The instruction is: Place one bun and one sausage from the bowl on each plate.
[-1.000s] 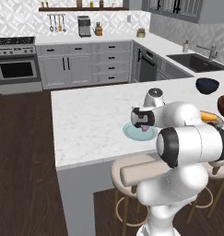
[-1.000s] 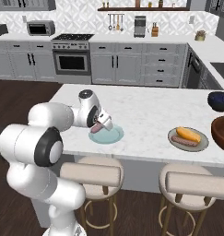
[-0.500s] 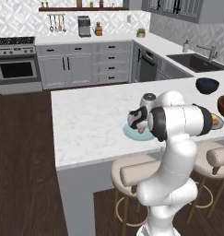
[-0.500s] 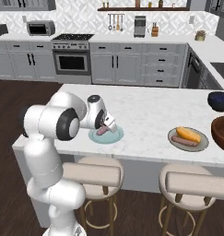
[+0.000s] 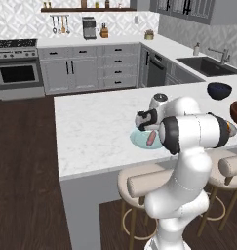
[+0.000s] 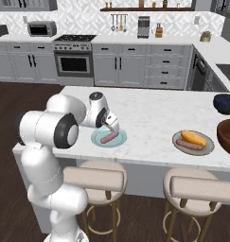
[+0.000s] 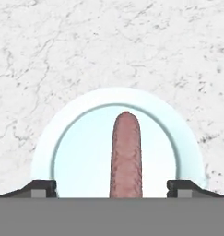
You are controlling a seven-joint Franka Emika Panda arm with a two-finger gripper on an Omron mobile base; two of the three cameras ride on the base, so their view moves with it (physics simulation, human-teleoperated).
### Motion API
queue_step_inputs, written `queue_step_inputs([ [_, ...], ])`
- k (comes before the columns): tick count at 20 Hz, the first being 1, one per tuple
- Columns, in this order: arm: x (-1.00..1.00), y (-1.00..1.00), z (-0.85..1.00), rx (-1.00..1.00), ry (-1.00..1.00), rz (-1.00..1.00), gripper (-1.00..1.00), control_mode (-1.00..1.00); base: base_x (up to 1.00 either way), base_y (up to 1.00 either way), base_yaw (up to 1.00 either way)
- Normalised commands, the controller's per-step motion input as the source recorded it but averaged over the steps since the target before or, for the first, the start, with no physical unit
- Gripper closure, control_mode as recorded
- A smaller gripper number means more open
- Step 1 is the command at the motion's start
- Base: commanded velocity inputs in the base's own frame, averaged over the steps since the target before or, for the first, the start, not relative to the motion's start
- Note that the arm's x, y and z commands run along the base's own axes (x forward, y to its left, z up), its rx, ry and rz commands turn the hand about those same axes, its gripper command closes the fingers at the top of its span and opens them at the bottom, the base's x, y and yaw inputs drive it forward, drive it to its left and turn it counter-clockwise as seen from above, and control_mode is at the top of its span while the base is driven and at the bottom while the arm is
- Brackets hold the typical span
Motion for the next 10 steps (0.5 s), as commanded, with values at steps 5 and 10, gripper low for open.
queue_step_inputs([
  [5,-0.99,0.0,0.72,-0.01,-0.05,0.08,-1.0,-1.0,0.0,0.0,0.0],
  [10,-0.97,0.04,0.04,-0.11,-0.01,0.26,-1.0,-1.0,0.0,0.0,0.0],
])
